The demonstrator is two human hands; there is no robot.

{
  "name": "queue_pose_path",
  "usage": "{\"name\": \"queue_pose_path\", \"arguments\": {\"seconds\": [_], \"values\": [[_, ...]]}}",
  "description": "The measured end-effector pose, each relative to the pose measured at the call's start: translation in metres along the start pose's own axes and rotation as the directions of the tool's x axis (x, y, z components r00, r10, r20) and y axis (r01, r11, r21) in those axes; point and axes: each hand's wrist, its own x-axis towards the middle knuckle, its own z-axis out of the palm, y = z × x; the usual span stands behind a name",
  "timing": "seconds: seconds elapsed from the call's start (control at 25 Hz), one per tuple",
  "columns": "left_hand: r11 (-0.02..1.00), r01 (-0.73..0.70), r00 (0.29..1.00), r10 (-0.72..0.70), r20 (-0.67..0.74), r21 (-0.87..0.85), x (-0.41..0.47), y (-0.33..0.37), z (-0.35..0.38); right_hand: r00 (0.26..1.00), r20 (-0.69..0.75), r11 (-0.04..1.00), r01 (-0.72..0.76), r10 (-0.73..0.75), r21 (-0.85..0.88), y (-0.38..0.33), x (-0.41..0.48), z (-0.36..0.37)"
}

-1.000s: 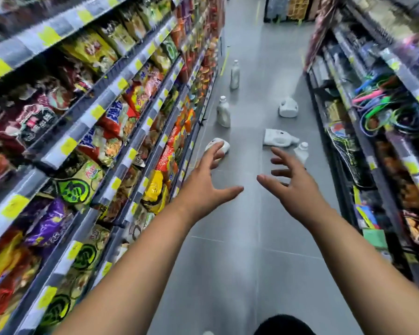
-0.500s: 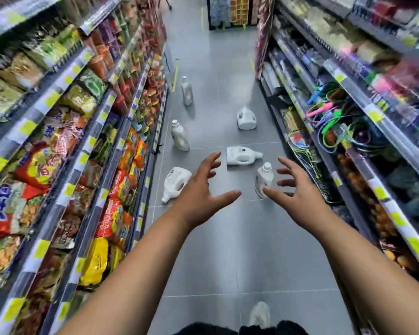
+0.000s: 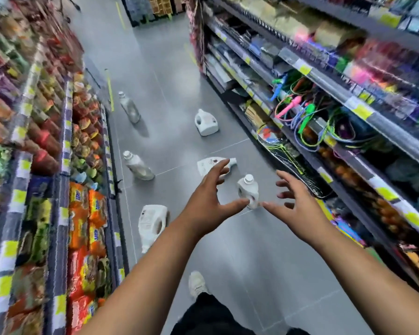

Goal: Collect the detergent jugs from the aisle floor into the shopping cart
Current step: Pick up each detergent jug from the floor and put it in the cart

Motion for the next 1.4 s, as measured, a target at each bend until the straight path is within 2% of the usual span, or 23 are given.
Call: {"name": "queue_pose_path", "arguments": {"seconds": [0.16,0.4,0.64,0.76,1.04,1.28,1.4], "values": [[0.999,-0.029,0.984,0.02,0.179,0.044,0.087,-0.035,-0.041,0.986,-0.143,0.995,-0.073,0.082,0.066,-0.007,0.055,0.035],[0.99,-0.076,0.946,0.033,0.322,0.122,0.178,-0.054,-0.043,0.938,-0.293,0.971,-0.127,0.184,0.204,0.004,0.109,0.052],[0.983,-0.083,0.928,0.016,0.371,0.166,0.249,-0.068,-0.015,0.93,-0.298,0.958,-0.142,0.216,0.25,0.028,0.167,0.038],[0.985,-0.069,0.917,0.0,0.4,0.156,0.282,-0.08,0.005,0.913,-0.302,0.927,-0.166,0.273,0.337,0.049,0.19,0.035],[0.985,-0.058,0.86,-0.035,0.51,0.165,0.364,-0.15,0.063,0.835,-0.367,0.875,-0.247,0.411,0.416,0.13,0.245,0.061],[0.977,-0.103,0.795,-0.033,0.606,0.188,0.446,-0.276,0.136,0.748,-0.438,0.85,-0.323,0.499,0.417,0.251,0.315,0.125],[0.983,-0.106,0.799,-0.005,0.601,0.149,0.478,-0.339,0.167,0.696,-0.508,0.855,-0.335,0.508,0.395,0.317,0.341,0.16]]}}
